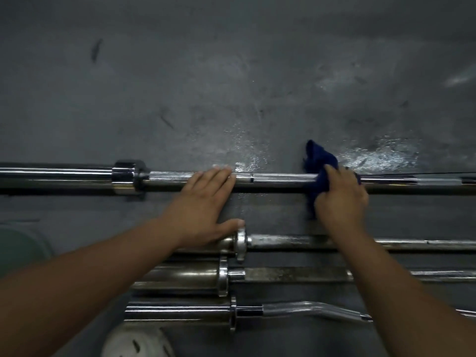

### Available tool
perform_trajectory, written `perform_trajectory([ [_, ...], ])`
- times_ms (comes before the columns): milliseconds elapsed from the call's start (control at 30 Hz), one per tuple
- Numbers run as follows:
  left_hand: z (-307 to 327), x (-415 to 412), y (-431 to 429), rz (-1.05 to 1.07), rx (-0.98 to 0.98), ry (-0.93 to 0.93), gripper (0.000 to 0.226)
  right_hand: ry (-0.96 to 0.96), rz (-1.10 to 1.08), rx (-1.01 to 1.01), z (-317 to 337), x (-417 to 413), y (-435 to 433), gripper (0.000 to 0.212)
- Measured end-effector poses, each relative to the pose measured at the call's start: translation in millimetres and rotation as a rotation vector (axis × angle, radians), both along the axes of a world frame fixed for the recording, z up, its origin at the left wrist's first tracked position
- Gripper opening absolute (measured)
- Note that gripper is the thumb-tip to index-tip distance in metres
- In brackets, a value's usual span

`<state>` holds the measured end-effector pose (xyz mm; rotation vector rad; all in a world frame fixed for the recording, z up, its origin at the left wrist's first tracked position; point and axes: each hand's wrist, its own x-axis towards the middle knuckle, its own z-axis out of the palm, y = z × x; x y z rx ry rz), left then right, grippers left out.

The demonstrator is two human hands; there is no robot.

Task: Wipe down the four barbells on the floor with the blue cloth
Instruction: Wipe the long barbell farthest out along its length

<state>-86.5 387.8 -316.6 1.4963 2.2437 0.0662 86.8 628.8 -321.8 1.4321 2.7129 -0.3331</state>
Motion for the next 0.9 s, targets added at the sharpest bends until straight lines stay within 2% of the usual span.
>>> perform_trajectory([
  [133, -2, 5, 1, 0.016, 0.007, 0.007, 0.102, 0.032, 0.353, -0.123, 1, -44, -87, 0.073],
  [233, -3, 0, -1, -0.005, 0.027, 0.005, 0.099, 0.028, 0.544, -0.091, 4, -45, -66, 0.075],
  [333, -2, -5, -5, -0.041, 0.012, -0.011, 0.096, 0.066, 0.341, 0.013, 0, -18, -17, 0.066],
  [433, -1, -3, -6, -0.035, 0.019, -0.014, 0.098, 0.154, 0.178, 0.01, -2, -20, -29, 0.051],
  [500, 1, 1, -5, -0.016, 0.013, -0.022, 0.099, 0.175, 0.201, -0.021, -2, -35, -43, 0.044],
  [600, 2, 0, -5, -0.013, 0.008, -0.03, 0.098, 0.144, 0.292, -0.063, 6, -44, -41, 0.044],
  [700, 5, -4, -10, -0.039, -0.017, -0.052, 0.098, 0.113, 0.346, -0.096, 9, -31, -35, 0.049],
  [900, 22, 7, -35, -0.034, -0.067, -0.063, 0.098, 0.032, 0.313, -0.207, 22, -14, -45, 0.061],
])
